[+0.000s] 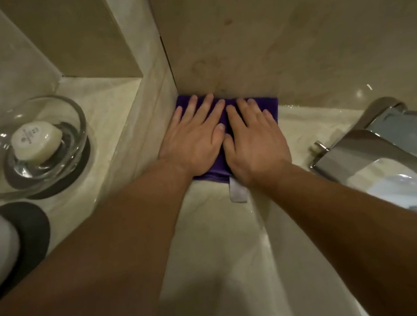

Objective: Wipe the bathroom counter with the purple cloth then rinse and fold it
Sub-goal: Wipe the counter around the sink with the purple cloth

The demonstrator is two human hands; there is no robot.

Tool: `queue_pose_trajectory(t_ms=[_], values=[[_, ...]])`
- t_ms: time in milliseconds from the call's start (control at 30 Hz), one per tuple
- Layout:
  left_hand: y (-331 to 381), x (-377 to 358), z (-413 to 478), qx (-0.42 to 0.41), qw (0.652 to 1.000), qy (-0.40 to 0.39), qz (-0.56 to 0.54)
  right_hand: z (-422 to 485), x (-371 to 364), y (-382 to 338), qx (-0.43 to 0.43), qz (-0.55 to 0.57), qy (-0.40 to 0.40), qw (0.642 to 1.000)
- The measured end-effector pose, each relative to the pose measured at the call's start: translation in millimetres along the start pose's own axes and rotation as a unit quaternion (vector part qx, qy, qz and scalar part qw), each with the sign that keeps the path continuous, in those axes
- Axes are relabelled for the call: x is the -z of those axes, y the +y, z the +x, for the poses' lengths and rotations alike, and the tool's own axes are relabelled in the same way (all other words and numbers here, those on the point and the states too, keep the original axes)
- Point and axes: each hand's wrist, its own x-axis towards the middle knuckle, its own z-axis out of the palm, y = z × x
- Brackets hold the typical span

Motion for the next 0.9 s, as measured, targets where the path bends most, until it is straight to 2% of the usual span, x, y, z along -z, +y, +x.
queue_pose_trajectory(t_ms=[200, 700, 900], values=[[2, -4, -4, 0.000, 1.000, -0.001, 0.008, 0, 4, 12, 0.031, -0.027, -0.046, 0.998], [26, -11, -47, 0.050, 0.999, -0.002, -0.004, -42, 0, 13, 0.012, -0.020, -0.049, 0.999], [37, -16, -79, 0.066, 0.998, -0.002, -0.018, -72, -3, 12, 0.033, -0.021, -0.056, 0.998]])
